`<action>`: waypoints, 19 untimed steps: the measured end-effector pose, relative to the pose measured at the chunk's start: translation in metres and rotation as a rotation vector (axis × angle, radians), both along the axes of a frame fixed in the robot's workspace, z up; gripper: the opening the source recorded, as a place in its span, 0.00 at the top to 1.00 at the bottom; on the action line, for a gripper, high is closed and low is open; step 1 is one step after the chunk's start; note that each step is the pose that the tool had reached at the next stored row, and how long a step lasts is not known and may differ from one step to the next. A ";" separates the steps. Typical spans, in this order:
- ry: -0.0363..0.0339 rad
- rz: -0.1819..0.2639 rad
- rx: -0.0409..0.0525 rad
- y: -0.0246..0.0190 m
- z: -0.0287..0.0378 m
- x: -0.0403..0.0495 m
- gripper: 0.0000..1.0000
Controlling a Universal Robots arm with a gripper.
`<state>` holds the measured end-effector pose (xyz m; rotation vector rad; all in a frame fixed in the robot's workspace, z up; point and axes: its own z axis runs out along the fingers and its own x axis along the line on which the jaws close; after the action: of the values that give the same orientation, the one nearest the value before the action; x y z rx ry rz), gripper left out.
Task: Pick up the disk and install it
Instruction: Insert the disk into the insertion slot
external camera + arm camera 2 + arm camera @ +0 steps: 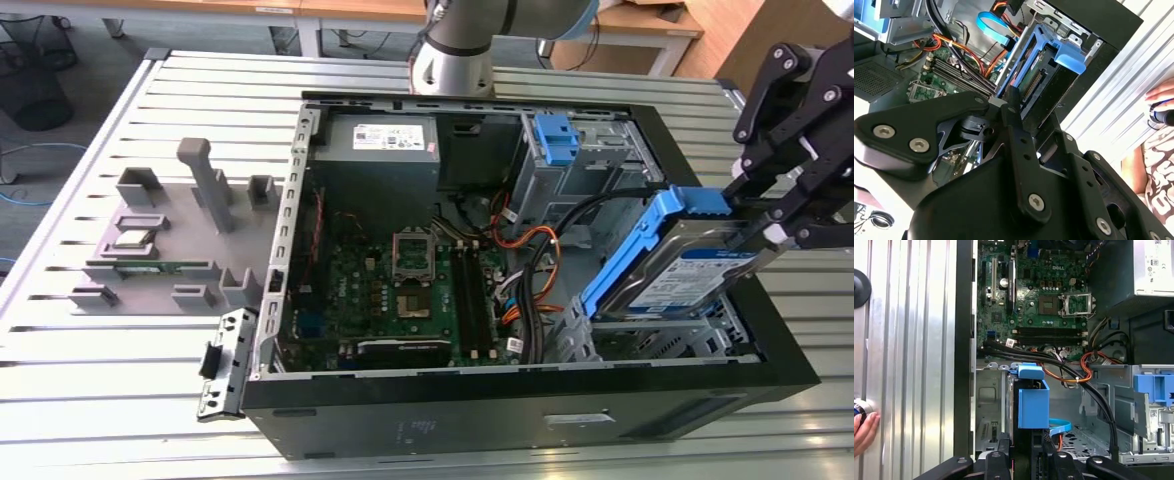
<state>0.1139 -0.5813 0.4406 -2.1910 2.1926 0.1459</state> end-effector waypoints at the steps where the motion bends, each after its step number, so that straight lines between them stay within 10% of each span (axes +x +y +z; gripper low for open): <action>1: 0.0000 0.000 0.0000 0.0000 -0.0015 0.0000 0.65; 19: 0.0000 0.004 -0.0001 0.0000 -0.0314 0.0000 0.65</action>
<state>0.1140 -0.5813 0.4092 -2.1952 2.1887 0.1459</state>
